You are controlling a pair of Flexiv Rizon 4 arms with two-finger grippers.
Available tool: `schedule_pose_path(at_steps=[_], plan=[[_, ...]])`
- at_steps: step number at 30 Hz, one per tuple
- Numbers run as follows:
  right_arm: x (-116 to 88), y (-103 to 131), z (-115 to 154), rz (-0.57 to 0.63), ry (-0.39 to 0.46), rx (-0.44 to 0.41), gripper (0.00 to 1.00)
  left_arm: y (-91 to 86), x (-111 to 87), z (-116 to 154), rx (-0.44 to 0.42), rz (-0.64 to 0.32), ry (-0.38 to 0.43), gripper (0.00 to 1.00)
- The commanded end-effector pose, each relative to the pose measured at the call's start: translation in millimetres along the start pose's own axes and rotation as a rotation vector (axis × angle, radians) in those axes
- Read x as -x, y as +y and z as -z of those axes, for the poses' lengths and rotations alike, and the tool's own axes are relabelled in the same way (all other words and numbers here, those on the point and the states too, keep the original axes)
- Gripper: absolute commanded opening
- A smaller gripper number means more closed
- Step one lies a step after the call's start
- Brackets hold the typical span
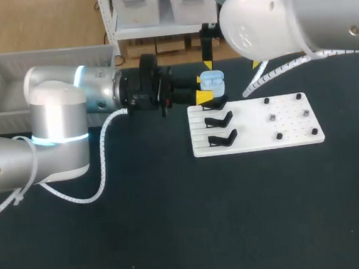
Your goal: Pick up each earbud case from the left stands, insert the matching earbuds, close the lid, and place the case in the box.
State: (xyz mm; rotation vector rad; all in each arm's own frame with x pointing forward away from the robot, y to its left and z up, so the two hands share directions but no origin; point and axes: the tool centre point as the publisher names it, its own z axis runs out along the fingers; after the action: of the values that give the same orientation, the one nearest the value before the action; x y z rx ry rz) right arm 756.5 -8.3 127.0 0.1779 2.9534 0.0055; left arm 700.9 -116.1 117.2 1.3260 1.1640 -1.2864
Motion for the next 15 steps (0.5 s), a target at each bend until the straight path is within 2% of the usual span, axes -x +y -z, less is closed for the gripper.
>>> schedule_pose_path(at_steps=[1,7,15], plan=[[-6,-2,4,0.012,0.021,-0.008,1.00,-1.5,-0.9,0,0.005,-0.004,-0.003,0.00],[-23,-6,9,0.031,0.039,-0.011,1.00,-1.5,-0.9,0,0.005,-0.004,-0.003,0.00],[-34,-9,12,0.046,0.068,-0.016,1.00,-1.5,-0.9,0,0.005,-0.004,-0.003,0.00]])
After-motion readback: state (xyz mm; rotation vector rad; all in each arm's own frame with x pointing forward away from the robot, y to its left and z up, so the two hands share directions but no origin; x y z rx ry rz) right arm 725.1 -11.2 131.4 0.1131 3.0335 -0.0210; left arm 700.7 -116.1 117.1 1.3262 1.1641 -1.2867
